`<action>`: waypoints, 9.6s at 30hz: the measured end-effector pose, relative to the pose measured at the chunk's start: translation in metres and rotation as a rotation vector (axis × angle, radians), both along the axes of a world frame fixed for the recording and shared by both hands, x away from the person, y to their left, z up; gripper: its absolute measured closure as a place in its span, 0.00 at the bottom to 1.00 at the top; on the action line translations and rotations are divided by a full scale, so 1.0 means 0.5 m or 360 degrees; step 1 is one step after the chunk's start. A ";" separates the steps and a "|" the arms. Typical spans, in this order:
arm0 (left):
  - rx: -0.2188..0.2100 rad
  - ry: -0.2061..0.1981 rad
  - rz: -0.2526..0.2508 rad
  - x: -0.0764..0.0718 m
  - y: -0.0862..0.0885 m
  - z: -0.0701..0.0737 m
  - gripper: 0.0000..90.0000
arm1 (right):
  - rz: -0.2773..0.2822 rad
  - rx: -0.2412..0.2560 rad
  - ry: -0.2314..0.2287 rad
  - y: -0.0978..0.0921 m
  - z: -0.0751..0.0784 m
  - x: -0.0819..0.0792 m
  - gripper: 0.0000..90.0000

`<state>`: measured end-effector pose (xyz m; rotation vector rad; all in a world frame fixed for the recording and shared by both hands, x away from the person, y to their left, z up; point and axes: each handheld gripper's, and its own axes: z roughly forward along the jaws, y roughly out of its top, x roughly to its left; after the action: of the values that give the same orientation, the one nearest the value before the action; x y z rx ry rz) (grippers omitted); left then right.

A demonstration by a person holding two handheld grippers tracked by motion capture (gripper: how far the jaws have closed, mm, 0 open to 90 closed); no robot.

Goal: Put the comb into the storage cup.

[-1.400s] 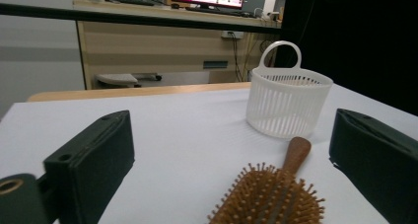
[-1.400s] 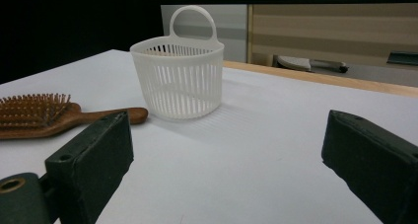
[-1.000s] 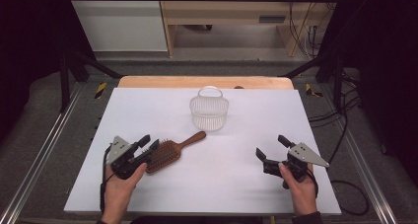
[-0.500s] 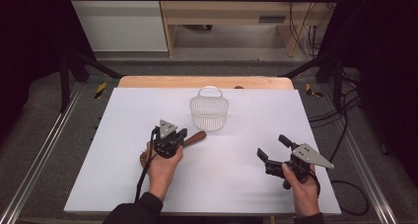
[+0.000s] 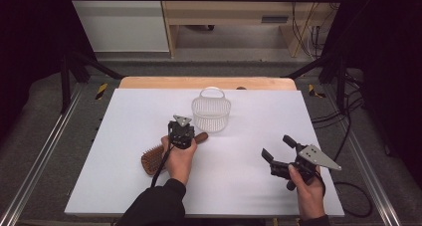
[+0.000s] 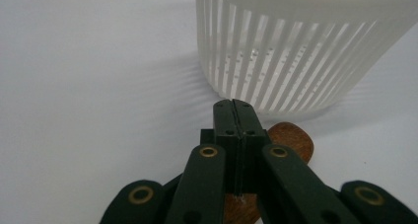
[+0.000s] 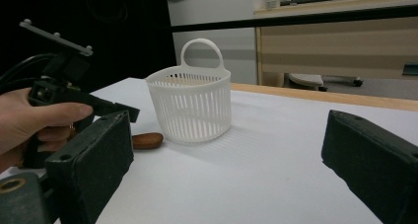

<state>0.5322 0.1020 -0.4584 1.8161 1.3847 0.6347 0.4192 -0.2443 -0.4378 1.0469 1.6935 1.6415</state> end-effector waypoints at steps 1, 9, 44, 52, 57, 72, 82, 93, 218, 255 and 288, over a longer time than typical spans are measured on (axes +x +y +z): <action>0.0011 0.0008 0.0001 0.003 -0.003 -0.001 1.00 | 0.0000 0.0000 0.0000 0.000 0.000 0.000 0.06; 0.0079 0.0101 0.0020 0.018 -0.023 -0.015 1.00 | 0.0020 0.0007 -0.0003 0.000 0.001 -0.001 0.06; 0.0040 0.0253 -0.0110 -0.008 -0.033 -0.032 1.00 | 0.0012 0.0008 -0.0010 -0.004 0.003 -0.001 0.06; 0.0032 0.0278 -0.0191 -0.038 -0.023 -0.031 1.00 | 0.0012 0.0006 -0.0009 -0.002 0.003 -0.001 0.06; 0.0035 0.0276 -0.0238 -0.062 -0.013 -0.032 1.00 | 0.0010 0.0004 -0.0008 -0.002 0.003 -0.002 0.06; 0.0020 0.0293 -0.0389 -0.138 0.033 -0.032 1.00 | 0.0002 -0.0005 -0.0006 -0.001 0.002 -0.003 0.06; 0.0040 0.0284 -0.0447 -0.193 0.083 -0.033 1.00 | 0.0000 -0.0012 -0.0004 0.001 0.002 -0.003 0.06; 0.0065 0.0281 -0.0421 -0.209 0.140 -0.028 1.00 | -0.0003 -0.0028 -0.0004 0.002 0.002 -0.004 0.06; 0.0521 0.0624 -0.0851 -0.105 0.243 0.012 0.80 | -0.0001 -0.0071 0.0032 0.009 -0.007 0.000 0.06; 0.0521 0.0583 -0.0872 -0.110 0.245 0.012 0.78 | 0.0008 -0.0080 0.0033 0.011 -0.007 -0.001 0.06; 0.0537 0.0662 -0.0848 -0.098 0.227 0.015 0.81 | 0.0014 -0.0076 0.0038 0.014 -0.008 -0.001 0.06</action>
<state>0.4834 0.2156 -0.4511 2.5696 0.9962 0.2191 0.4188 -0.2373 -0.4415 1.0414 1.7465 1.5921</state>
